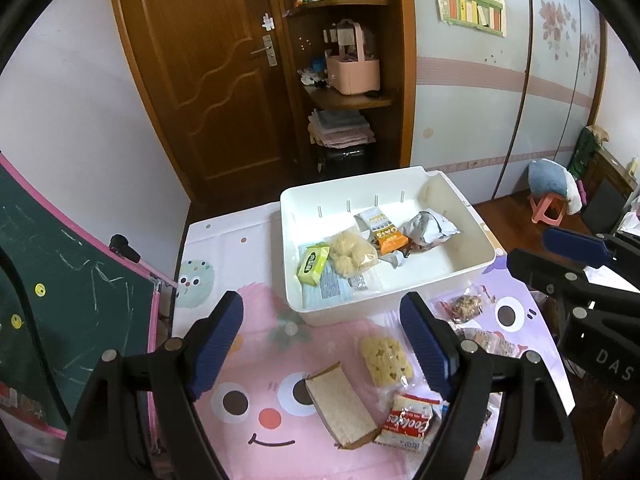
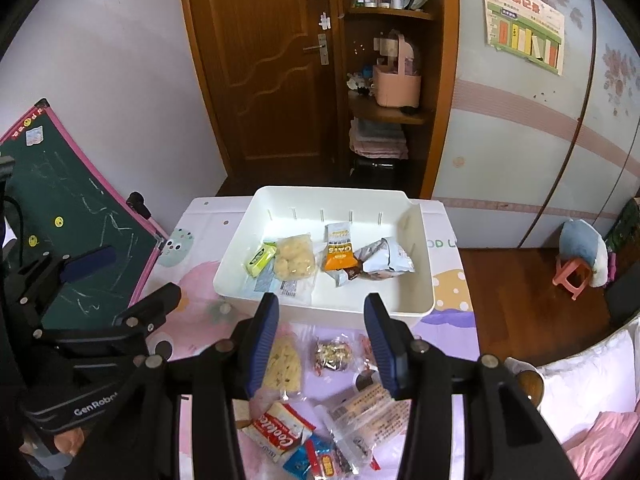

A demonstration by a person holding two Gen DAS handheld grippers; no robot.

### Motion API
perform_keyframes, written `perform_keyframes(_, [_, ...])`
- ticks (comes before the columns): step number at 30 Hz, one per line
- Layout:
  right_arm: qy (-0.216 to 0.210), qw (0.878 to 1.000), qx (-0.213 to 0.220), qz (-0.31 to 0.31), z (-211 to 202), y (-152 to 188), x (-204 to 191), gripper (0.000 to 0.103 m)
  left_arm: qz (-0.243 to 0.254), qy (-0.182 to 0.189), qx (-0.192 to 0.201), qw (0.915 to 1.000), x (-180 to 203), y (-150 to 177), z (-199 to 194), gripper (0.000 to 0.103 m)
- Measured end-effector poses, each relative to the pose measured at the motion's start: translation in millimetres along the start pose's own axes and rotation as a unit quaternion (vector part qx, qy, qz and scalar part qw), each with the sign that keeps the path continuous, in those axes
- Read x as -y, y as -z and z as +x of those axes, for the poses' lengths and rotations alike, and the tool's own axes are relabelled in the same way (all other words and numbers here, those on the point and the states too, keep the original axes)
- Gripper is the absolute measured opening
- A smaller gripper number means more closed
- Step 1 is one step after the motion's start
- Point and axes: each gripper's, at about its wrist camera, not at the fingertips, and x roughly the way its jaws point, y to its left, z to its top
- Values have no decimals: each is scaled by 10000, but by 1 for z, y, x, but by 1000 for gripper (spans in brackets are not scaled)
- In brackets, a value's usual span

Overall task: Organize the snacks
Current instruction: 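Withdraw both tools from the bin toward the remaining snacks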

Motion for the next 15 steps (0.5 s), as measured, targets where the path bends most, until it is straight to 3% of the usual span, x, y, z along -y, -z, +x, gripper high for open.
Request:
perform_keyframes(8, [24, 9999, 145, -84, -23, 14, -5, 45, -9, 19, 21, 10000, 1, 21, -13, 85])
perform_keyframes(15, [311, 9990, 177, -280, -36, 49, 12, 48, 22, 339, -152, 9993, 13, 57, -12, 85])
